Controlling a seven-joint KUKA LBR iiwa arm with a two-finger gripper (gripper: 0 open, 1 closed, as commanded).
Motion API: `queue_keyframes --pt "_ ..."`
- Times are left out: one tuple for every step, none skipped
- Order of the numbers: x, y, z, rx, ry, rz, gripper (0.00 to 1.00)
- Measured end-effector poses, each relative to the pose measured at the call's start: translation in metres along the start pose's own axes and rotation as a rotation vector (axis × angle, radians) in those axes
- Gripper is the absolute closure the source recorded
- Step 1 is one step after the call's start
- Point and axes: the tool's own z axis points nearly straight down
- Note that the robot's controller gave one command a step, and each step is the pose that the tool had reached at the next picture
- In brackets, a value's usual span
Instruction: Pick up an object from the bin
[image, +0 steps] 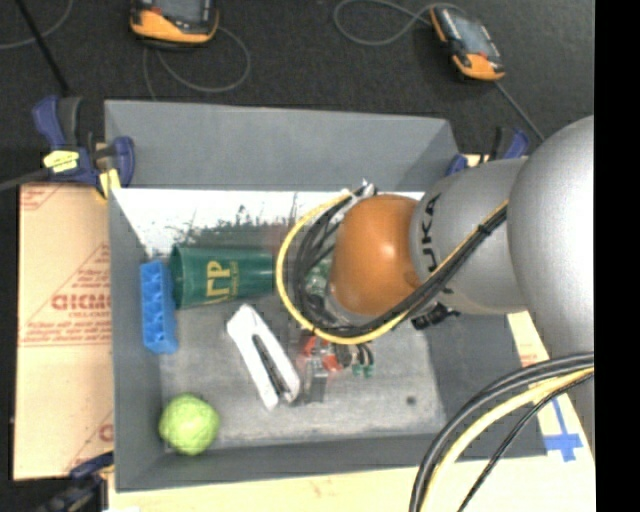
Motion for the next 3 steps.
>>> queue_keyframes --pt "-0.010 -0.014 -0.031 0.001 0.006 -0.054 0.00" --pt "-0.015 -0.038 -0.057 0.000 -0.010 -0.037 0.00" --pt "-0.012 -0.062 -0.033 0.001 -0.008 -0.054 0.00"
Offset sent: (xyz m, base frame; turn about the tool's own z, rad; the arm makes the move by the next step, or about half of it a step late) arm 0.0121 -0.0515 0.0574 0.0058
